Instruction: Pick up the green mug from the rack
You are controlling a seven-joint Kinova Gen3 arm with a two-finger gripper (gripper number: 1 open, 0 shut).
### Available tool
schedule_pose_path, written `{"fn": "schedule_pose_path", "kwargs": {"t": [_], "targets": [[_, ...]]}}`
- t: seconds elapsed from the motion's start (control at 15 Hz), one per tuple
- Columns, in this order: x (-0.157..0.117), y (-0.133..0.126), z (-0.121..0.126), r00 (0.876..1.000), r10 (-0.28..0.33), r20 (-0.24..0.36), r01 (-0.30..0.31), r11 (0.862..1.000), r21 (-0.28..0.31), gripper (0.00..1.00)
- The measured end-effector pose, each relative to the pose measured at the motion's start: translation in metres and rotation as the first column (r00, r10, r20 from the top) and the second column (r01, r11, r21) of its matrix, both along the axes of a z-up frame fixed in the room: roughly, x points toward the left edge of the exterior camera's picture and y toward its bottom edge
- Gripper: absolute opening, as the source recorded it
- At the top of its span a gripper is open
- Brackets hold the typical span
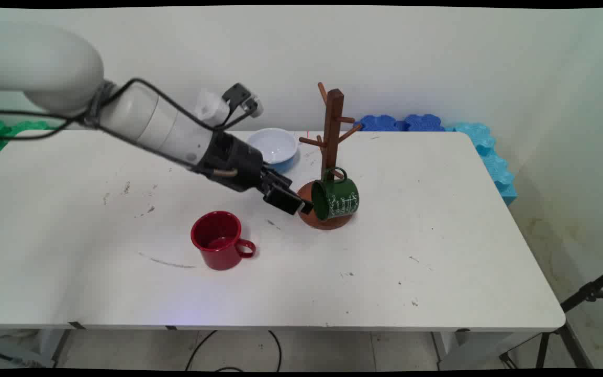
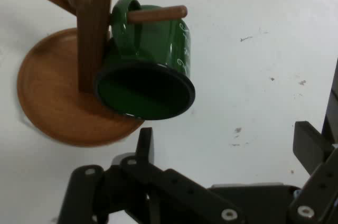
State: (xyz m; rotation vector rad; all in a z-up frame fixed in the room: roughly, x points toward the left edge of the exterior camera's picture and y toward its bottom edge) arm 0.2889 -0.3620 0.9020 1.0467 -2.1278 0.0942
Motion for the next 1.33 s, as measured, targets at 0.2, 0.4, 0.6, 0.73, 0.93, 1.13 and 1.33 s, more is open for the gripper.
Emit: {"fn": "schedule_pose_path", "kwargs": {"t": [0.2, 0.4, 0.6, 0.73, 0.93, 1.13, 1.33], "targets": [[0.0, 0.01, -0.016, 0.998, 0.05, -0.049, -0.05, 0.999, -0.005, 1.0], [0.001, 0.018, -0.029, 0.991, 0.097, -0.095, -0.099, 0.995, -0.023, 1.0], [0.002, 0.024, -0.04, 0.98, 0.141, -0.14, -0.147, 0.989, -0.035, 1.0], [0.002, 0.026, -0.045, 0.974, 0.158, -0.162, -0.167, 0.985, -0.039, 1.0], [0.0, 0.029, -0.055, 0.961, 0.185, -0.204, -0.199, 0.979, -0.05, 1.0], [-0.002, 0.03, -0.066, 0.949, 0.21, -0.237, -0.229, 0.972, -0.059, 1.0], [-0.006, 0.03, -0.077, 0.937, 0.236, -0.259, -0.261, 0.963, -0.064, 1.0]]}}
